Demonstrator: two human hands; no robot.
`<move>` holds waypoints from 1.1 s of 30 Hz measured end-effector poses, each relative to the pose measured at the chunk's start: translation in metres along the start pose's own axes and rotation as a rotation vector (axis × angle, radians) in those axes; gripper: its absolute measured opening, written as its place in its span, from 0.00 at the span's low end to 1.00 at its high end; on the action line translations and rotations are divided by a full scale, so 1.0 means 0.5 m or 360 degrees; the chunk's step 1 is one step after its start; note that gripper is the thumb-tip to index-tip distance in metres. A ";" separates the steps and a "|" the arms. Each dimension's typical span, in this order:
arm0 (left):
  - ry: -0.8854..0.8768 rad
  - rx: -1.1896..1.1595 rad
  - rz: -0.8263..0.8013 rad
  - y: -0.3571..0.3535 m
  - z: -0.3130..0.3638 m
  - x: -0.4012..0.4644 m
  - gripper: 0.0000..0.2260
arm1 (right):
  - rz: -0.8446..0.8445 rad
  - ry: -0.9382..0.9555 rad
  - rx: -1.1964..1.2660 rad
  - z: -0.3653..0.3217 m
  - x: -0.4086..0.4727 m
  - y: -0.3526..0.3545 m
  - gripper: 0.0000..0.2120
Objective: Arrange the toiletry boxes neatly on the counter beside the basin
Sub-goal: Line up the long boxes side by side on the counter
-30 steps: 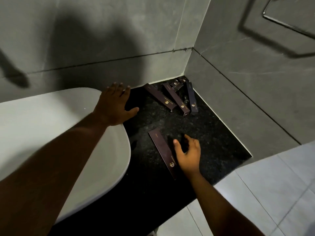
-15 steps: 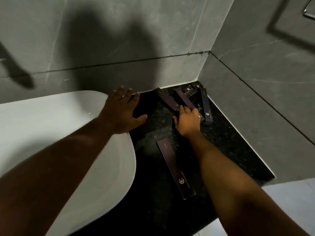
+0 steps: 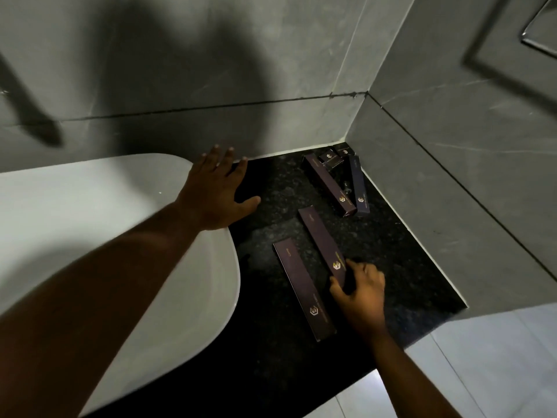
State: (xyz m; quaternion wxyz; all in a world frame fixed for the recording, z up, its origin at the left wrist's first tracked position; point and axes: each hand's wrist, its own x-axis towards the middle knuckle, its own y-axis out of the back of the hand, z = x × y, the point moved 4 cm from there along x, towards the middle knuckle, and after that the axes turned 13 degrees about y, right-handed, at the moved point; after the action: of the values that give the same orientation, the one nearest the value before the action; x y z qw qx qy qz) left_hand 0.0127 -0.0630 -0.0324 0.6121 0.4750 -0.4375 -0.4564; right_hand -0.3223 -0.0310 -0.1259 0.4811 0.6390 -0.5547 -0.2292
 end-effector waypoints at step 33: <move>-0.0042 -0.0001 -0.0022 0.015 0.005 -0.004 0.40 | 0.0107 -0.0069 0.0038 0.012 -0.093 0.016 0.30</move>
State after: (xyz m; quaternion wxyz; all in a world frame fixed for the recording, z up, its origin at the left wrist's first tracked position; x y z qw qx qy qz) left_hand 0.0108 -0.0604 -0.0251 0.6032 0.4718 -0.4421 -0.4671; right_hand -0.3441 0.0105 -0.1326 0.4687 0.6207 -0.5888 -0.2199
